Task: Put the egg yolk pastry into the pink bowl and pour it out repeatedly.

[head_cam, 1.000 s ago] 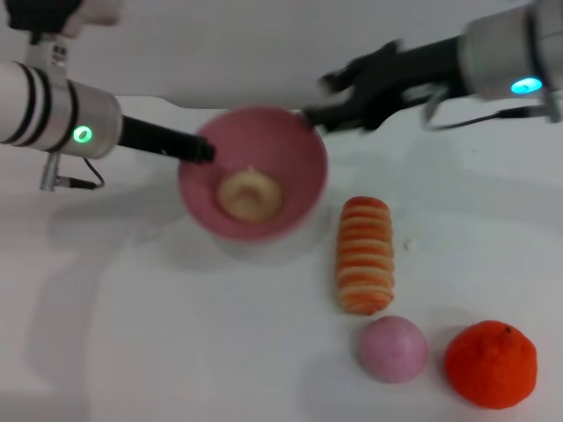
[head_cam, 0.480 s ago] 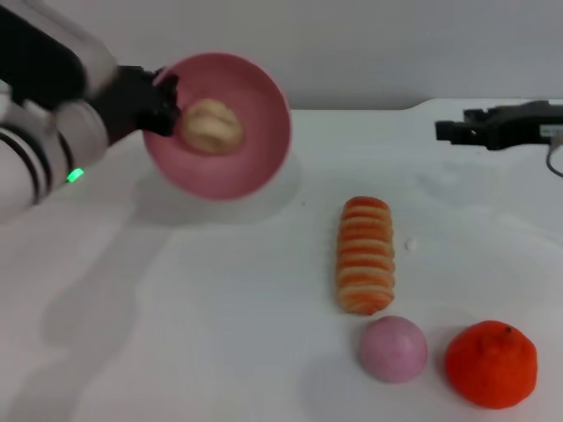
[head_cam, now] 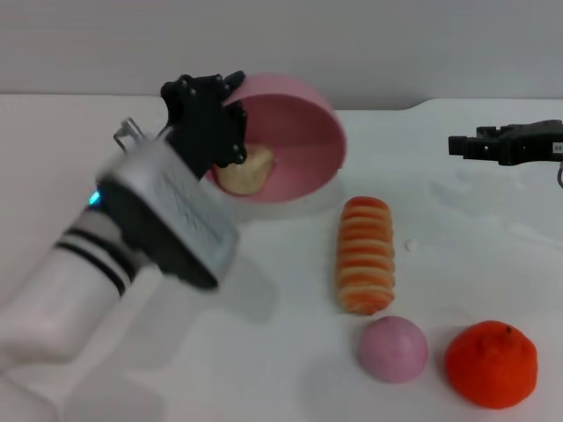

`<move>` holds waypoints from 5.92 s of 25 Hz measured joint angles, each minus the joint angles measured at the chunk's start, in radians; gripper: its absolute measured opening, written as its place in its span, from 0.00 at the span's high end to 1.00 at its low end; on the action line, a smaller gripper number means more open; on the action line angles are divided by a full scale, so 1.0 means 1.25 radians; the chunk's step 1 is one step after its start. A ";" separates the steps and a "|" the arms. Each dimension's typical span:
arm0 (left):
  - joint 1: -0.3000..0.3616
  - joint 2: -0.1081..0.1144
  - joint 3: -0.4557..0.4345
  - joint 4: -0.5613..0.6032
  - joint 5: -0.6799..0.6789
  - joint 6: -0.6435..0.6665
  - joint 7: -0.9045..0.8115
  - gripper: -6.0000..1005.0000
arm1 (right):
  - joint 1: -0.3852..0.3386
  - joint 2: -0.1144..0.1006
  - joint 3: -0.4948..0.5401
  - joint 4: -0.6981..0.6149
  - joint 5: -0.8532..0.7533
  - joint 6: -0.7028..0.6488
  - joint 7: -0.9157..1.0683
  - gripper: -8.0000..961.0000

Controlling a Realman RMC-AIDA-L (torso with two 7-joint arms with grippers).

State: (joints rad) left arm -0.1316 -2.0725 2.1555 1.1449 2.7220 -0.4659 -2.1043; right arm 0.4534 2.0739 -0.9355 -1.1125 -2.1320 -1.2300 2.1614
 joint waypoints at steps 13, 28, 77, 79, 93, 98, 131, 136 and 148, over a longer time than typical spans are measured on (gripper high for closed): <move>-0.111 -0.005 0.194 -0.228 -0.191 -0.314 0.351 1.00 | 0.001 0.000 0.001 0.016 0.000 0.006 -0.008 0.37; -0.161 -0.001 0.169 -0.173 -0.549 -0.367 0.359 1.00 | 0.010 0.000 -0.011 0.036 0.006 0.008 -0.027 0.37; -0.184 0.019 -1.079 0.342 -0.266 1.637 -0.391 0.99 | 0.255 0.011 -0.911 0.233 0.202 0.498 -0.063 0.37; -0.186 0.018 -1.078 0.339 -0.265 1.637 -0.391 0.99 | 0.257 0.011 -0.930 0.247 0.215 0.520 -0.063 0.37; -0.189 0.015 -1.056 0.322 -0.263 1.629 -0.392 1.00 | 0.237 0.006 -0.919 0.260 0.265 0.558 -0.061 0.62; -0.194 0.015 -1.027 0.282 -0.263 1.599 -0.393 1.00 | 0.186 -0.001 -0.800 0.212 0.263 0.500 -0.086 0.67; -0.381 0.011 -0.753 -0.025 -0.282 1.388 -0.417 0.99 | 0.073 0.003 -0.413 -0.177 0.144 0.006 -0.202 0.59; -0.302 0.007 -0.701 0.096 -0.299 1.301 -0.368 0.99 | 0.032 0.003 -0.294 -0.147 0.215 0.080 -0.201 0.44; -0.032 0.007 -0.172 0.245 -0.148 0.558 -0.194 1.00 | -0.030 -0.003 -0.139 -0.024 0.239 0.099 -0.228 0.43</move>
State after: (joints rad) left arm -0.1713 -2.0634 1.9402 1.4515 2.5368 0.2321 -2.3473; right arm 0.4154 2.0706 -1.1095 -1.1421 -1.8328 -1.1057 1.8767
